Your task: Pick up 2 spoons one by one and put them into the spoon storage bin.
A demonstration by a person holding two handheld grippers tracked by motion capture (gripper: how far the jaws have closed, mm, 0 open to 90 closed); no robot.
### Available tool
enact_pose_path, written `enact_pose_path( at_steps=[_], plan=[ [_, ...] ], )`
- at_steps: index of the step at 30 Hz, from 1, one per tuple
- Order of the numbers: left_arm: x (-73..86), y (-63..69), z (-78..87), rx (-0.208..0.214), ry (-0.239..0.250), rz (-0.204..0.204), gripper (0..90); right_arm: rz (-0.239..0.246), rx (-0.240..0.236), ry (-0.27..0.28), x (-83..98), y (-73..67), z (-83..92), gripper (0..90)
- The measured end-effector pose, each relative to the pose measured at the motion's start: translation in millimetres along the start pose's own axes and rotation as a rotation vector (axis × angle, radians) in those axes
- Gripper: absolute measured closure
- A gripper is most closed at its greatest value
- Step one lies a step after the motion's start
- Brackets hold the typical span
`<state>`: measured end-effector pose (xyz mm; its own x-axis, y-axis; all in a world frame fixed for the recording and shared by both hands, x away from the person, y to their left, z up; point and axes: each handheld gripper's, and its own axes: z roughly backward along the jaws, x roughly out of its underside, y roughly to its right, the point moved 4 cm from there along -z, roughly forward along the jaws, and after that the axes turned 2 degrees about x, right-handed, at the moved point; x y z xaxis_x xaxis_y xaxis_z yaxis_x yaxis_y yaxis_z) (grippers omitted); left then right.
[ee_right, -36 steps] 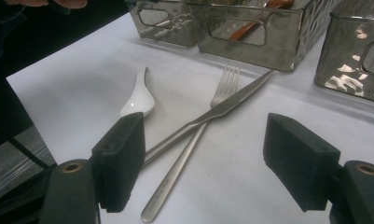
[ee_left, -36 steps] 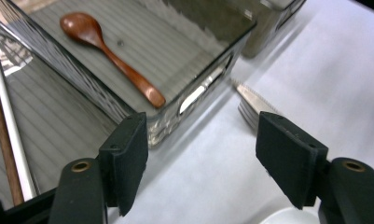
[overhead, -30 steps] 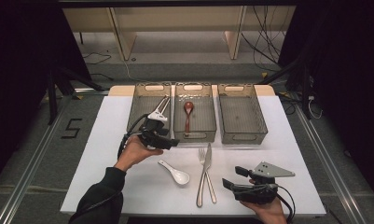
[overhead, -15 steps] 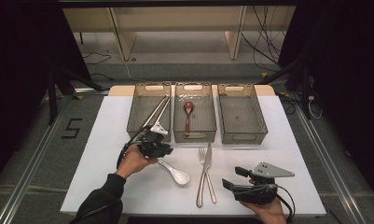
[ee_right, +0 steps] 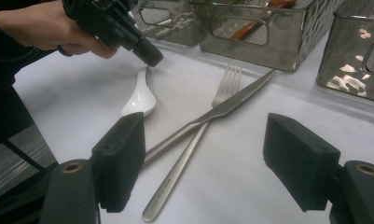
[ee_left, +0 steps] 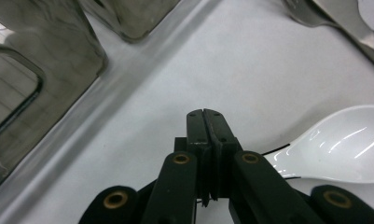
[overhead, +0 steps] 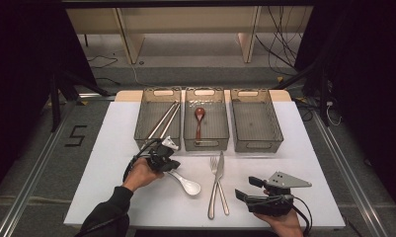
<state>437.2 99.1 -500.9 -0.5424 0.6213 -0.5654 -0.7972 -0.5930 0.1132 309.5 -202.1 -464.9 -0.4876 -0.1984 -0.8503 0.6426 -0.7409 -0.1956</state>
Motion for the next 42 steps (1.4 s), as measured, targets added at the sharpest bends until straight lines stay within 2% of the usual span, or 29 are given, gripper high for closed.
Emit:
enact_pose_path(
  at_steps=[8,17,27,32,40,41,42],
  plan=[
    [5.6,-1.4,-3.8,-0.006,-0.048,-0.002,88.8,0.001,0.001,0.001,-0.1,0.3,0.6,30.5],
    [14.9,-0.8,4.0,-0.002,-0.09,0.005,88.8,0.003,0.003,0.004,-0.2,0.5,1.2,30.4],
    [31.5,11.6,16.5,0.008,-0.165,-0.015,88.8,0.004,0.003,0.003,-0.3,0.1,1.4,30.5],
    [38.9,20.3,20.4,0.018,-0.179,-0.01,88.8,0.005,0.004,0.002,-0.3,0.0,1.2,30.5],
    [46.1,36.1,23.9,0.049,-0.203,-0.026,88.8,0.006,0.006,0.001,-0.2,-0.6,0.9,30.4],
    [46.8,36.7,24.5,0.052,-0.212,-0.039,88.7,0.006,0.006,0.001,-0.2,-0.6,0.9,30.5],
    [47.3,38.4,24.4,0.055,-0.205,-0.033,88.7,0.006,0.006,0.001,-0.2,-0.5,0.9,30.5]
  ],
)
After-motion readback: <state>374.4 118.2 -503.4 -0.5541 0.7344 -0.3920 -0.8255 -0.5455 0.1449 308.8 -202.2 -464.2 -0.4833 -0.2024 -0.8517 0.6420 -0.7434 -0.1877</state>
